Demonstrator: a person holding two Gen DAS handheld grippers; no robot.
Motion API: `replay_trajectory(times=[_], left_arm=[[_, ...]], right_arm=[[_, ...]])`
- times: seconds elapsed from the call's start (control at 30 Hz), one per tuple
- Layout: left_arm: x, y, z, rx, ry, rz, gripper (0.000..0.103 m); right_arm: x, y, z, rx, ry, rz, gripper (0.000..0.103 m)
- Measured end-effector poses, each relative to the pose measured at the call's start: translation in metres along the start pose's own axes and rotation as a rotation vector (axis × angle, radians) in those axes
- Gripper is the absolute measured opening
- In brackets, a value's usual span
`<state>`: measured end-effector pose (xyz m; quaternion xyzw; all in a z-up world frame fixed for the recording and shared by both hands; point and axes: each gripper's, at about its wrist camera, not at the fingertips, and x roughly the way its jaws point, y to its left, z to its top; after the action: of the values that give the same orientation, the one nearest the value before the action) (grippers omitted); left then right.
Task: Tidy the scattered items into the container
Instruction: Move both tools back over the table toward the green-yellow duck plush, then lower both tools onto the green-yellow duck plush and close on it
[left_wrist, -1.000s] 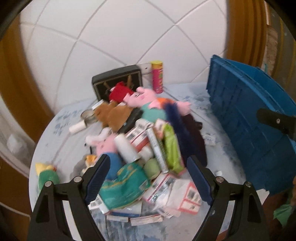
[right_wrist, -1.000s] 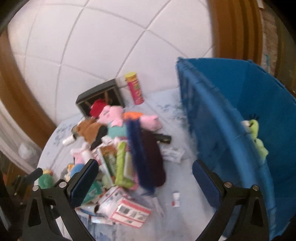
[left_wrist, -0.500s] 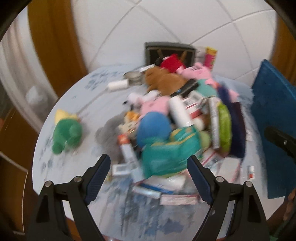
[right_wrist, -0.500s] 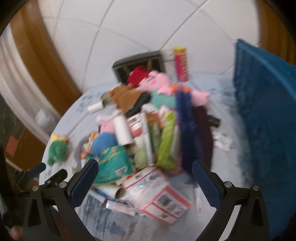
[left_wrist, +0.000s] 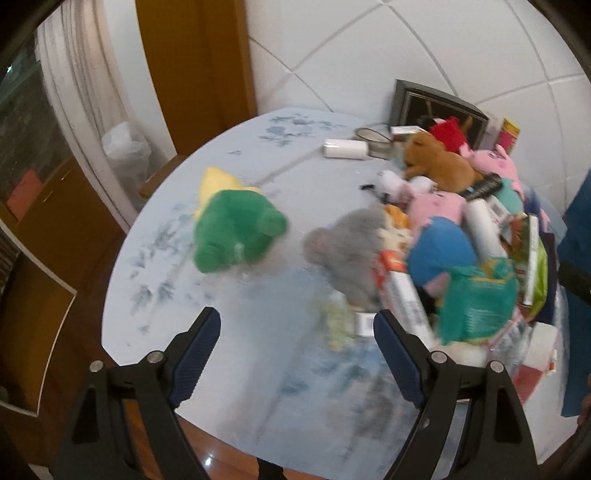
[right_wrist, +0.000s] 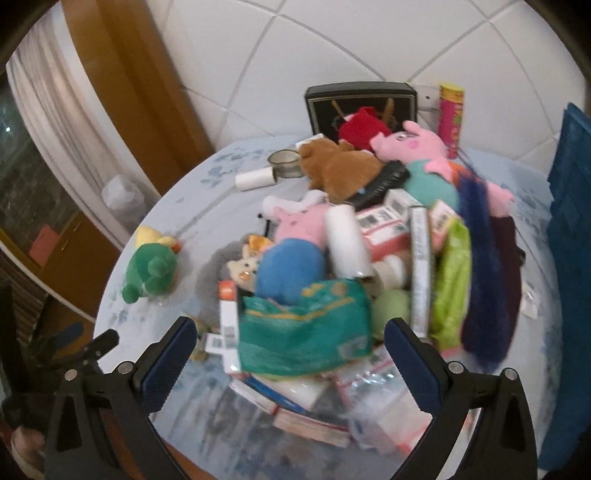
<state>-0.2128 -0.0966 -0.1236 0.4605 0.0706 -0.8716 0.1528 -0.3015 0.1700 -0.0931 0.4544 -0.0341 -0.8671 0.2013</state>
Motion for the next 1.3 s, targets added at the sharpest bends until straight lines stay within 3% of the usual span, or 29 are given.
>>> replay_trajectory(times=[0.33,0.5,0.73,0.9,1.17,1.3], left_arm=[[0.054,0.109,0.034,0.104,0.021,-0.026,0.085],[0.078,0.143,0.049,0.115,0.038,-0.037,0.085],[0.109,0.177,0.077,0.14,0.027,-0.005,0.085],[0.141,0.198,0.108,0.187,0.031,-0.072,0.085],[0.198,0.223,0.156,0.456,0.037,-0.27,0.085],[0.212,0.221,0.157,0.597,0.045,-0.344,0.085]], right_arm=[[0.067,0.096,-0.001,0.061,0.021,-0.017,0.103],[0.104,0.133,-0.005,0.093,0.08,-0.002,0.103],[0.138,0.174,0.006,0.071,0.087,0.012,0.103],[0.166,0.208,0.01,0.088,0.107,-0.019,0.103],[0.204,0.262,-0.001,0.335,0.054,-0.142,0.103],[0.213,0.285,-0.019,0.453,0.052,-0.191,0.103]])
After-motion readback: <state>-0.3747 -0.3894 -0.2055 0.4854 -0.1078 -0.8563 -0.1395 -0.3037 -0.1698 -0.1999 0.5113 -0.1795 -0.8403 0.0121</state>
